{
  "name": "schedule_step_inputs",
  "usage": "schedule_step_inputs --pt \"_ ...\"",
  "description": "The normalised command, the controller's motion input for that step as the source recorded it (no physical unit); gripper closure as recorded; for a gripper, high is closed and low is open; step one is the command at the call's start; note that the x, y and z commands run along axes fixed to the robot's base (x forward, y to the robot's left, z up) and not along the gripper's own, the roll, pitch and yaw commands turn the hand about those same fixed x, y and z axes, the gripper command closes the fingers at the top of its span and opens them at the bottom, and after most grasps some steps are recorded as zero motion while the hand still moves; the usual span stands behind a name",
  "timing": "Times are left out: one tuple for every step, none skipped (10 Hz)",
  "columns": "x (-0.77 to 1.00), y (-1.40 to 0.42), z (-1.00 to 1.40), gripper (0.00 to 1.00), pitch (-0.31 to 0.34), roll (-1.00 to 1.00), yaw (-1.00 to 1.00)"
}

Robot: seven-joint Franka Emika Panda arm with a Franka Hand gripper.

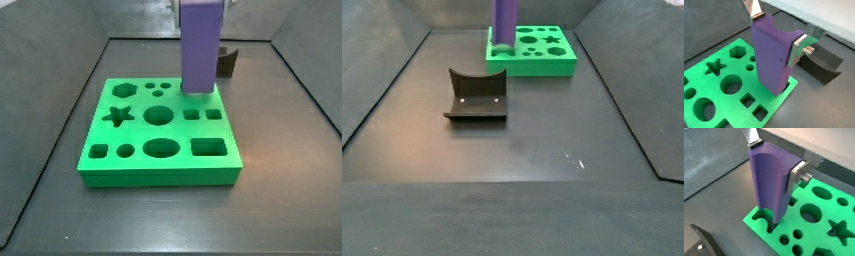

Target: Insert the arch object.

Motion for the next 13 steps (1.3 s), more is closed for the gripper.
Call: schedule_step_inputs --pt "0.11 0.29 -0.31 1.00 -0.089 -0.05 0.08" --pt "0.10 0.36 -0.26 1.00 -0.107 -0.12 0.26" --pt "0.00 0.27 -0.25 1.00 -0.141 -0.05 0.21" --pt "-0.07 0.13 -0.26 1.00 -0.140 -0.07 0.12" --pt "-0.10 0.05 -0.27 1.00 -0.117 -0.10 0.09" --pt "0.00 0.00 -0.30 1.00 -0.037 -0.04 0.00" --pt "0.01 -0.06 -0.25 1.00 -0.011 0.00 -0.16" --pt "0.00 -0.07 -0.25 1.00 -0.014 0.00 -0.19" --pt "0.07 0.00 -0.37 1.00 -0.014 -0.02 -0.07" --pt "0.00 0.00 -0.35 1.00 -0.020 -0.07 -0.07" --pt "0.11 0.00 -0.39 1.00 -0.024 0.00 -0.01" --pt "0.38 -0.01 -0.43 1.00 0.000 0.04 0.00" --pt "0.45 0.00 -0.44 1.00 0.000 0.09 0.09"
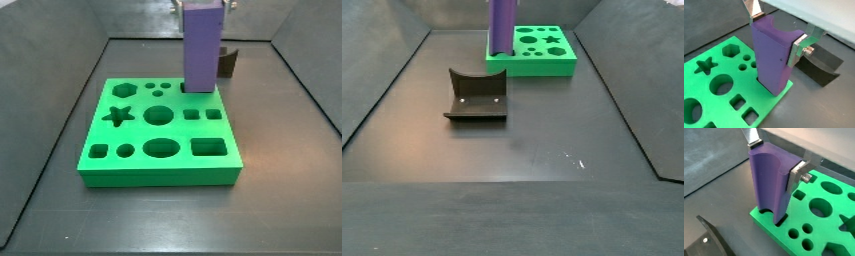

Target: Insert the arch object.

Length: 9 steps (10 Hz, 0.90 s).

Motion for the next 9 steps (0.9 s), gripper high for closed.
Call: schedule_step_inputs --pt "0.34 0.00 -0.41 1.00 0.000 0.06 0.16" --pt "0.19 0.00 -0.36 1.00 0.000 0.00 0.08" --pt "0.00 0.00 -0.30 1.00 -0.027 0.00 0.00" --pt "-0.15 0.00 -0.25 1.00 -0.090 -0.05 0.00" --pt "-0.25 0.03 -0.23 1.00 -0.113 -0.04 0.00" --pt "-0.32 0.06 -0.20 1.00 -0.116 -0.01 0.00" --pt "-0.32 0.03 -0.23 1.00 -0.143 -0.01 0.00" --pt "-0.21 0.00 -0.26 1.00 -0.154 -0.01 0.00" --pt "-0.20 0.00 -0.27 1.00 -0.160 -0.02 0.00"
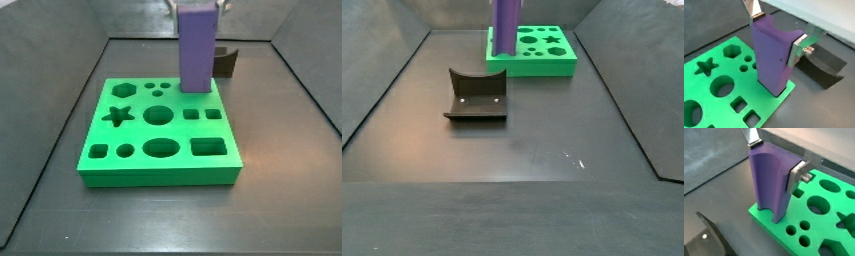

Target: Insert the arch object.

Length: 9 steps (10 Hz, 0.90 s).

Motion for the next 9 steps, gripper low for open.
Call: schedule_step_inputs --pt "-0.13 0.00 -0.27 1.00 -0.144 -0.04 0.00" --pt "0.00 0.00 -0.31 1.00 -0.114 -0.03 0.01" --pt "0.09 0.00 -0.39 1.00 -0.051 0.00 0.00" --pt "0.15 0.00 -0.36 1.00 -0.023 0.00 0.00" --pt "0.27 0.00 -0.31 1.00 0.000 0.00 0.00" --pt "0.36 0.00 -0.32 1.00 0.019 0.02 0.00" --pt "0.51 0.00 -0.28 1.00 0.084 0.09 0.00" --pt "0.45 0.00 -0.21 1.00 0.097 0.06 0.04" --pt "0.11 0.00 0.00 1.00 0.053 0.01 0.00"
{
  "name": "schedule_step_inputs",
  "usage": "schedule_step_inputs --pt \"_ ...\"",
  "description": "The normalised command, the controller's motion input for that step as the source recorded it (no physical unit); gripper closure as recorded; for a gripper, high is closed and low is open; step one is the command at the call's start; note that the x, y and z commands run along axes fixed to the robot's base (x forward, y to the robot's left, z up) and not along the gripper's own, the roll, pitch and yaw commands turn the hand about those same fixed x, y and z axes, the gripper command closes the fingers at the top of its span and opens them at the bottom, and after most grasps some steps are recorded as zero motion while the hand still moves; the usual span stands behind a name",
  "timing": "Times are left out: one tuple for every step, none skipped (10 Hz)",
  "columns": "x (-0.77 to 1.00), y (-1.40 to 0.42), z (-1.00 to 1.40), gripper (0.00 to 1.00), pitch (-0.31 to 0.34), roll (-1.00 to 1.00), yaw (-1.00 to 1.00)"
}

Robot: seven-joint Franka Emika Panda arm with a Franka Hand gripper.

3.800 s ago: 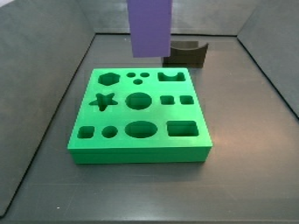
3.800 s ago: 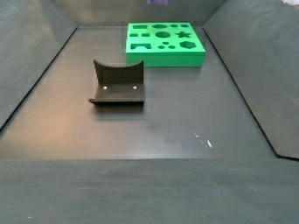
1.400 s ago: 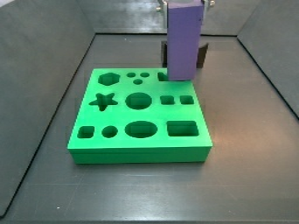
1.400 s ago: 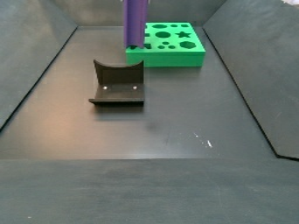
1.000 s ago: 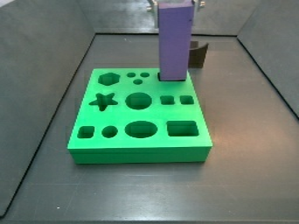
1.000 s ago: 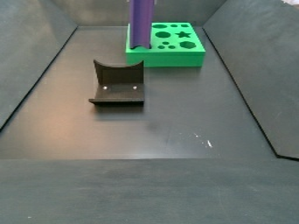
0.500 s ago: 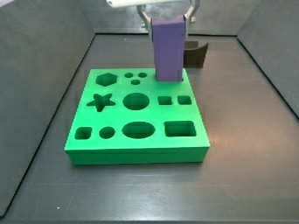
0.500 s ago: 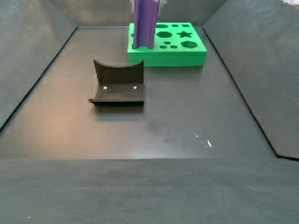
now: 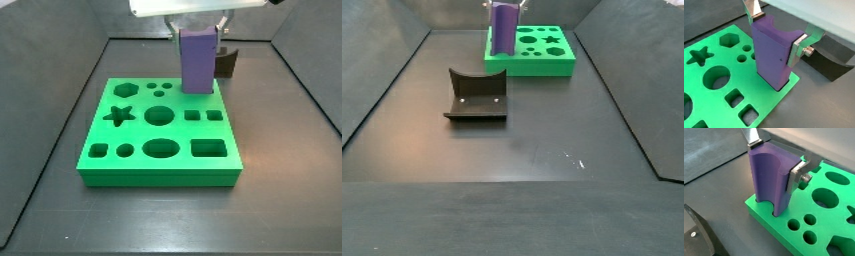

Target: Insert the arch object.

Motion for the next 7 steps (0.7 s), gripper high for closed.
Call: schedule_step_inputs --pt "0.01 0.00 -0.14 1.00 0.157 0.00 0.00" --pt "0.11 0.00 -0.28 1.00 0.303 0.03 0.00" --pt "0.18 0.00 -0.32 1.00 0.414 0.05 0.00" --pt "0.18 -0.01 -0.35 1.00 0.399 0.06 0.00" --pt "0.21 0.00 -0.34 1.00 0.403 0.06 0.00" --pt "0.17 0.00 -0.19 1.00 0.251 0.03 0.00" --pt "0.00 0.00 0.00 1.00 0.000 0.00 0.00"
